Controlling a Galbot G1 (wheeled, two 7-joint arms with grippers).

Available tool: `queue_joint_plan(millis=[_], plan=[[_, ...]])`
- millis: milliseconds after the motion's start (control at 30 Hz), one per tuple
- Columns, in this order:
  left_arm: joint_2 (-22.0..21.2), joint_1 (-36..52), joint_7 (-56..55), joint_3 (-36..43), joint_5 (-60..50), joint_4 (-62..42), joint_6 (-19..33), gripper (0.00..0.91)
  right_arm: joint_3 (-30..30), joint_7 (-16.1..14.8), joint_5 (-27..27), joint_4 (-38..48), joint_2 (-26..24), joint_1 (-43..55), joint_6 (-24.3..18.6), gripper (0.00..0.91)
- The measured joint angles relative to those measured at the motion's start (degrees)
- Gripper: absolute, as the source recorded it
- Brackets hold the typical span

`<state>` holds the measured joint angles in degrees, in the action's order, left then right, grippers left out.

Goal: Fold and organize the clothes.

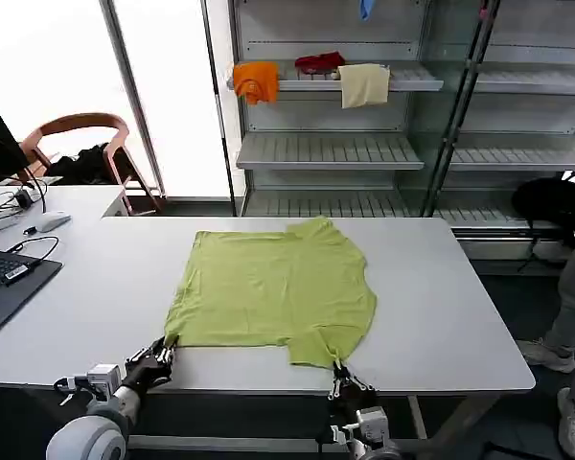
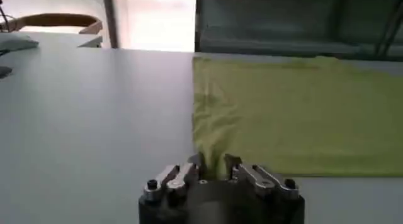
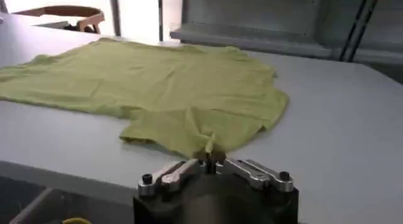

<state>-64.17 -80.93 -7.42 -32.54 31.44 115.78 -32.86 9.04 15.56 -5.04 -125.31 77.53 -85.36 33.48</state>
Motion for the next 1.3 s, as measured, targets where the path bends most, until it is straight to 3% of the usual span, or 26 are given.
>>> queue_joint_plan(millis=[567,1300], plan=[[-1.9,0.7,2.1,-2.5,2.4,4.3,-0.4,0.0,4.0,-0.3,-5.0,-4.3,1.7,4.5,0.0,0.0],[-5.4,16.2,2.2,-0.1,-0.4,-5.4,-0.4,0.0,3.9,-2.2,-7.5,12.0,5.6,24.2,-0.1,0.0]])
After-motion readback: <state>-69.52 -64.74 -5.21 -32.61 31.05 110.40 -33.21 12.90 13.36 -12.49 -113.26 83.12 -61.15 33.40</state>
